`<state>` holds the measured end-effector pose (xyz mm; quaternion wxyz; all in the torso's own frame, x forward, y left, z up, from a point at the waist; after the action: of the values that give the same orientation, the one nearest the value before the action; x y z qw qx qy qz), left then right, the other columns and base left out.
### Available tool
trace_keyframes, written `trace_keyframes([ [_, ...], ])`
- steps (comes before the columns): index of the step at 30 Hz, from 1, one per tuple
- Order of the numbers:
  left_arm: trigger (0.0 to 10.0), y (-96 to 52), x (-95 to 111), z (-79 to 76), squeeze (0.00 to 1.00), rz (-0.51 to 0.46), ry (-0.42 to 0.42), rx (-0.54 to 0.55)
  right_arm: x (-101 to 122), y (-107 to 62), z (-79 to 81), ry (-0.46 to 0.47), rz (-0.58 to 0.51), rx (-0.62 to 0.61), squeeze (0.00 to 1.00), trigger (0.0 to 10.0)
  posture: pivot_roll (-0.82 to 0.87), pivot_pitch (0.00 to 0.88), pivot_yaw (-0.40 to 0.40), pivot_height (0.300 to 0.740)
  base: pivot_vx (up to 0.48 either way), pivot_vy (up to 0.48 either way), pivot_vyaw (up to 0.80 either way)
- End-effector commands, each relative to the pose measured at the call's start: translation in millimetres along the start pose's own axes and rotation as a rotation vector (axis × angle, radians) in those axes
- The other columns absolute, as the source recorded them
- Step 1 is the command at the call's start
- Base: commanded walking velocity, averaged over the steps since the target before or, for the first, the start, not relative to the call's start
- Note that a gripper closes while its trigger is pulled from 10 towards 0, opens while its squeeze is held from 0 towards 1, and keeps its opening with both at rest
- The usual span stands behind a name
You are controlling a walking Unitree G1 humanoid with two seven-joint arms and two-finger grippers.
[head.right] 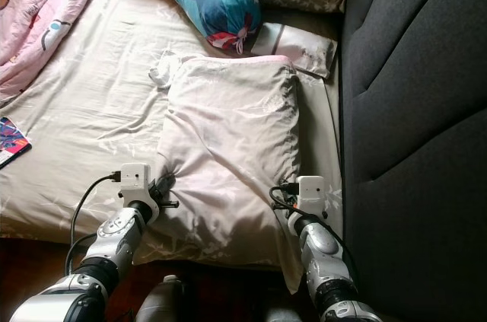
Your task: Clean up the room
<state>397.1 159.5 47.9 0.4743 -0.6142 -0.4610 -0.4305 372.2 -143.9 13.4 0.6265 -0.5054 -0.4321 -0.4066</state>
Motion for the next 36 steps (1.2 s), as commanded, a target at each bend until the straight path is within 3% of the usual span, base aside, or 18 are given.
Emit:
trace_keyframes([
  [1,10.0,-3.2,7.2,13.0,0.00,-0.036,0.038,0.038,15.2,-2.4,-15.3,0.006,-0.079,-0.059,0.00,10.0,-0.11,0.200,-0.018,0.740,0.000,0.000,0.00],
  [6,10.0,-1.1,12.8,10.7,0.00,-0.049,0.052,0.028,28.4,-2.0,-23.0,0.021,-0.133,-0.104,0.00,10.0,-0.11,0.196,-0.014,0.740,0.000,0.000,0.00],
  [16,10.0,-0.4,13.3,10.3,0.00,-0.047,0.069,0.027,25.4,-2.5,-28.4,0.028,-0.122,-0.137,0.00,10.0,-0.11,0.189,-0.012,0.740,0.000,0.000,0.00],
  [19,10.0,0.7,14.1,10.7,0.00,-0.038,0.092,0.022,31.0,-7.4,-46.3,0.015,-0.154,-0.235,0.00,10.0,-0.11,0.184,-0.009,0.740,0.000,0.000,0.00],
  [20,10.0,3.4,24.1,10.9,0.00,-0.066,0.069,0.013,40.9,-14.2,-68.7,-0.001,-0.195,-0.352,0.00,10.0,-0.11,0.183,-0.009,0.740,0.000,0.000,0.00],
  [21,10.0,3.4,24.1,10.9,0.00,-0.066,0.069,0.013,40.9,-14.2,-68.7,-0.001,-0.195,-0.352,0.00,10.0,-0.11,0.183,-0.009,0.740,0.000,0.000,0.00],
  [23,10.0,8.6,38.2,4.3,0.00,-0.096,0.051,-0.030,56.4,-22.4,-89.0,-0.044,-0.254,-0.444,0.00,10.0,-0.11,0.183,-0.008,0.740,0.000,0.000,0.00],
  [27,10.0,15.1,51.7,-11.7,0.00,-0.115,0.038,-0.111,71.1,-29.2,-102.2,-0.095,-0.303,-0.499,0.00,10.0,-0.12,0.181,-0.005,0.740,0.000,0.000,0.00],
  [29,10.0,19.3,59.1,-24.1,0.00,-0.118,0.030,-0.167,84.5,-40.4,-117.2,-0.123,-0.362,-0.586,0.00,10.0,-0.13,0.180,-0.001,0.740,0.000,0.000,0.00],
  [30,10.0,19.3,59.1,-24.1,0.00,-0.118,0.030,-0.167,84.5,-40.4,-117.2,-0.123,-0.362,-0.586,0.00,10.0,-0.13,0.180,-0.001,0.740,0.000,0.000,0.00],
  [32,10.0,21.7,63.9,-29.8,0.00,-0.123,0.016,-0.187,98.5,-56.9,-134.0,-0.148,-0.433,-0.692,0.00,10.0,-0.13,0.182,0.003,0.740,0.000,0.000,0.00],
  [36,10.0,22.6,66.3,-30.6,0.00,-0.127,0.002,-0.192,107.9,-68.2,-143.1,-0.176,-0.480,-0.753,0.00,10.0,-0.14,0.183,0.007,0.740,0.000,0.000,0.00],
])
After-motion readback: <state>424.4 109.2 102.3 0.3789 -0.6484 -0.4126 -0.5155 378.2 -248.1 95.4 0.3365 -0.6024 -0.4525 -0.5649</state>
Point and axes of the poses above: a point about 5 cm out from each wrist's last joint towards the gripper, its own y axis pointing out of the wrist towards the gripper, its own x axis along the axis of the wrist's last joint, z = x × y, the point moved 6 cm from there along y, pointing out of the wrist towards the gripper, and after that the axes turned 2 degrees about -y, right-handed, at the moved point
